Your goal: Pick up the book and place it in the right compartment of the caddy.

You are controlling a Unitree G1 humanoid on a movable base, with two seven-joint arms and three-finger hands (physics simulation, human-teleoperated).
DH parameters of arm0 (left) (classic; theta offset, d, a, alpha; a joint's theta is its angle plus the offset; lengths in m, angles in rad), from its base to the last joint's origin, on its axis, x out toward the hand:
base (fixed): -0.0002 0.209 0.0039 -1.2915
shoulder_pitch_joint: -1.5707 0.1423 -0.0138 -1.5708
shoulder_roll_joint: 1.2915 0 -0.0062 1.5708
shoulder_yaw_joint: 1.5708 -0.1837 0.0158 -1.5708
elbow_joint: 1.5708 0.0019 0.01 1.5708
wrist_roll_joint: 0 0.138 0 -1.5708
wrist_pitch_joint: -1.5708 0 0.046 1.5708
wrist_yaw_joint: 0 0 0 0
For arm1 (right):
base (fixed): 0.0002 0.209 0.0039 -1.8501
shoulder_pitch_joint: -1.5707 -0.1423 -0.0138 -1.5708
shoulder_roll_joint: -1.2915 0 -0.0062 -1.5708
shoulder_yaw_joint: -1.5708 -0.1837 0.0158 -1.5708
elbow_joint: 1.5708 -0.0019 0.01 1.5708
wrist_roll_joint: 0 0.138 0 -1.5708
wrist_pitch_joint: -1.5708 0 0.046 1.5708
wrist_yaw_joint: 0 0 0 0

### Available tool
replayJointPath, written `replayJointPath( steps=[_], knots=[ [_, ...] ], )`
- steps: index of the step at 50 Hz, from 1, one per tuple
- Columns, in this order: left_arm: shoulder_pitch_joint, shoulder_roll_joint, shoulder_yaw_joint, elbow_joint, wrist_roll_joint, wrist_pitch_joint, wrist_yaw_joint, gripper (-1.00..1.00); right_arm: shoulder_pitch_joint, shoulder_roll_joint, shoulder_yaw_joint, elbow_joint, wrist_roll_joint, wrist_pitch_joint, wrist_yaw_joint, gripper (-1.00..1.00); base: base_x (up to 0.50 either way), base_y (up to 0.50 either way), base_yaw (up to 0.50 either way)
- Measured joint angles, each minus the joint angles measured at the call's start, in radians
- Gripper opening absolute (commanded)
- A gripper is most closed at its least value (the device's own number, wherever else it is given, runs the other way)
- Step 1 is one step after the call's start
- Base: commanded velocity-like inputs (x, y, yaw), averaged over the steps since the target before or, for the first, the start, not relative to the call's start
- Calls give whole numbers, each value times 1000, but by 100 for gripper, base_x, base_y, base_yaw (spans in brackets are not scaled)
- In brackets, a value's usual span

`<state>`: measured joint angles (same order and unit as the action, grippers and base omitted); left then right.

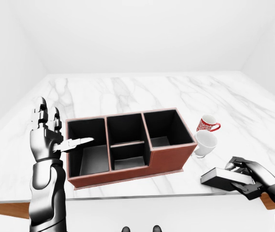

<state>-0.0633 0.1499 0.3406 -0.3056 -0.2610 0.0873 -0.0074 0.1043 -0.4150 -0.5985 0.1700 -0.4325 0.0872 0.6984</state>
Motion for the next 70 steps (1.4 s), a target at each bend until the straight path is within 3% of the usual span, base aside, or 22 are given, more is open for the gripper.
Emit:
replayJointPath(
  steps=[17, 34, 50, 55, 59, 64, 70],
  knots=[
    [-1, 1, 0, 1, 0, 0, 1, 100, 10, 9, -2, -21, -17, 0, 0, -100, 0, 0, 0],
    [-1, 1, 0, 5, 1, 0, 1, 100, 17, 60, -45, -291, -63, 0, 0, -100, 0, 0, 0],
    [-1, 1, 0, 5, 1, 0, 2, 100, -22, -5, -152, -585, -146, 0, 0, -100, 0, 0, 0],
    [0, 1, 0, 3, 1, 0, 2, 100, -43, -48, -203, -681, -181, 0, 0, -100, 0, 0, 0],
    [1, 0, 0, 1, 1, 0, 2, 100, -86, -125, -230, -760, -205, 0, 0, -100, 0, 0, 0],
    [0, 0, 0, 0, 1, 0, 1, 100, -196, -268, -215, -818, -217, 0, 0, -100, 0, 0, 0],
    [0, 1, 0, -1, 0, 0, 2, 100, -415, -463, -114, -794, -138, 0, 0, -100, 0, 0, 0]
  ],
)
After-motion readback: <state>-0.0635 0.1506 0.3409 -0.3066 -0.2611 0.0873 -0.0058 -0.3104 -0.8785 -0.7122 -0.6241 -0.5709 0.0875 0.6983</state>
